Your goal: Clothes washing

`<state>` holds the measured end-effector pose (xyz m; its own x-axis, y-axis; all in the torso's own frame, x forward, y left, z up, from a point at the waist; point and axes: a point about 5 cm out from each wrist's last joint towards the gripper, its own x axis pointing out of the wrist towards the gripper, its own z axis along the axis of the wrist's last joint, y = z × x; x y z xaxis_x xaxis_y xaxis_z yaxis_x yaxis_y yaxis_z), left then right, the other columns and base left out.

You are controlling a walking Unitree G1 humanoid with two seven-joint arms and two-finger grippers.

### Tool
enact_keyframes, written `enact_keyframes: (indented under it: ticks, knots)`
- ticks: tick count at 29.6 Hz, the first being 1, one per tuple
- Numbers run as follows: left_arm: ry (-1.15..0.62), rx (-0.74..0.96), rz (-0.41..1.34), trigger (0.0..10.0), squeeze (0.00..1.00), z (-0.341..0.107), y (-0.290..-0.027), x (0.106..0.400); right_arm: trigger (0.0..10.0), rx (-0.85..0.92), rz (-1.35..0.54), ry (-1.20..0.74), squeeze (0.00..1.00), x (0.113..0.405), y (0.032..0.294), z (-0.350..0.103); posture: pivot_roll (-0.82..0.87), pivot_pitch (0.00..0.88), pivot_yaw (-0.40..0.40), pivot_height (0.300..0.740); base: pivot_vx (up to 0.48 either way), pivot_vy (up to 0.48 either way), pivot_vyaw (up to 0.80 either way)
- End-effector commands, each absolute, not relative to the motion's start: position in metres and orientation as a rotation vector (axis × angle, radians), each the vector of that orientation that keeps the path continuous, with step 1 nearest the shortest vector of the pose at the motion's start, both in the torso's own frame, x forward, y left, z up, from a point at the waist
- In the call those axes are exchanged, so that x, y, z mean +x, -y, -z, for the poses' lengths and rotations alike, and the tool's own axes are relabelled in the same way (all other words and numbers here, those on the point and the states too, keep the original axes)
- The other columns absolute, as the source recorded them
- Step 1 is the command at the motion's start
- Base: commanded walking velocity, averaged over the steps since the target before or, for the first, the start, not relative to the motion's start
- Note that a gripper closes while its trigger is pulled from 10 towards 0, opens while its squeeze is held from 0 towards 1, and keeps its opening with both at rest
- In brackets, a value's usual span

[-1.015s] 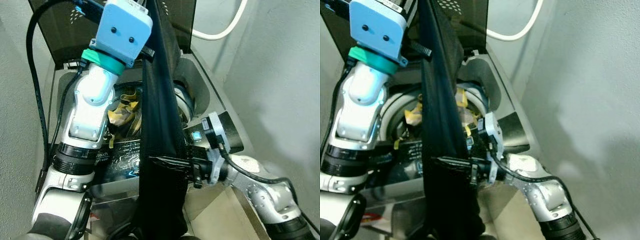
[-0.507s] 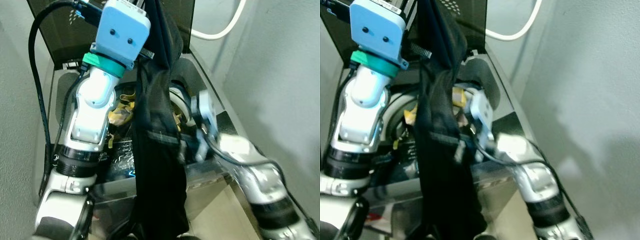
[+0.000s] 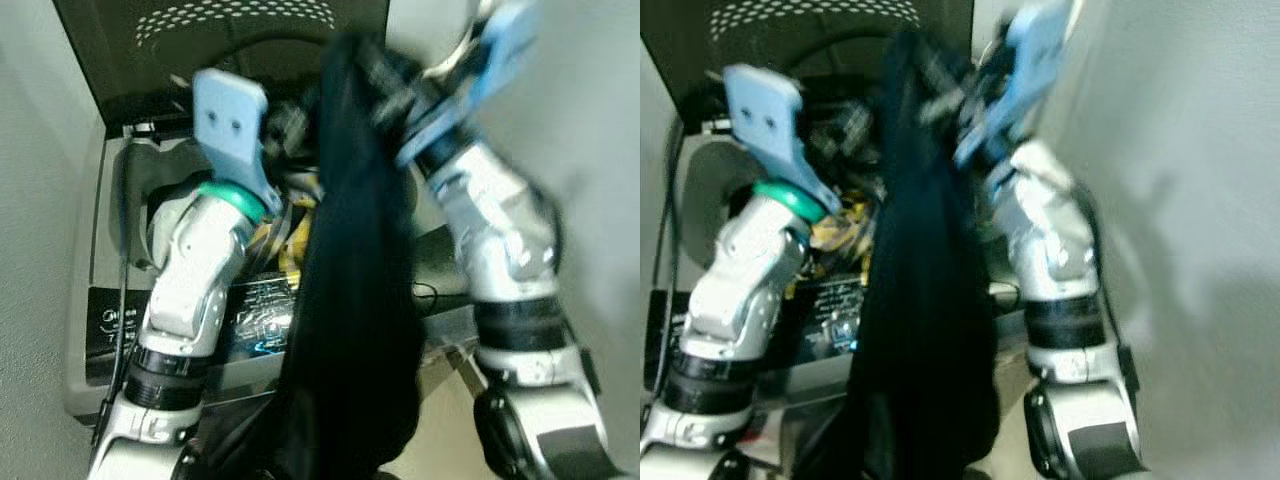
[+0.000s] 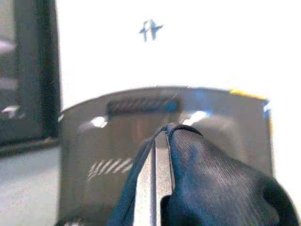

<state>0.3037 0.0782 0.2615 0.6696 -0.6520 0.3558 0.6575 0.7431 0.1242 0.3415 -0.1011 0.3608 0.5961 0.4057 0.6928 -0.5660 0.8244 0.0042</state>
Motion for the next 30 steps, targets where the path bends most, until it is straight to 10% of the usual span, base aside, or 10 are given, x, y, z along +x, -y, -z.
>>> enact_keyframes:
  ticks: [1, 18, 19, 20, 21, 30]
  knots:
    - [0.352, -0.03, 0.86, 10.0, 0.0, -0.254, -0.073, 0.293, 10.0, 0.27, -0.54, 0.792, 0.0, 0.344, 0.101, -0.376, -0.06, 0.0, 0.057, 0.74, 0.0, 0.0, 0.0]
    - [0.015, 0.043, 1.321, 10.0, 0.0, -0.21, -0.115, 0.23, 10.0, 0.436, -0.966, 0.984, 0.0, 0.3, 0.058, -0.434, -0.06, 0.0, 0.052, 0.74, 0.0, 0.0, 0.0]
    - [0.009, 0.008, 1.334, 10.0, 0.5, -0.213, -0.119, 0.226, 10.0, 0.442, -0.98, 0.989, 0.0, 0.301, 0.057, -0.435, -0.06, 0.0, 0.048, 0.74, 0.0, 0.0, 0.0]
    - [0.009, 0.008, 1.334, 10.0, 0.5, -0.213, -0.119, 0.226, 10.0, 0.442, -0.98, 0.989, 0.0, 0.301, 0.057, -0.435, -0.06, 0.0, 0.048, 0.74, 0.0, 0.0, 0.0]
    - [0.008, -0.022, 1.337, 10.0, 1.0, -0.215, -0.121, 0.223, 10.0, 0.441, -0.981, 0.989, 0.0, 0.301, 0.056, -0.435, -0.06, 0.0, 0.046, 0.74, 0.0, 0.0, 0.0]
    - [-0.099, 0.012, 1.242, 10.0, 1.0, -0.203, -0.156, 0.21, 10.0, 0.435, -0.956, 0.943, 0.0, 0.311, 0.058, -0.425, -0.04, 0.0, 0.039, 0.74, 0.0, 0.0, 0.0]
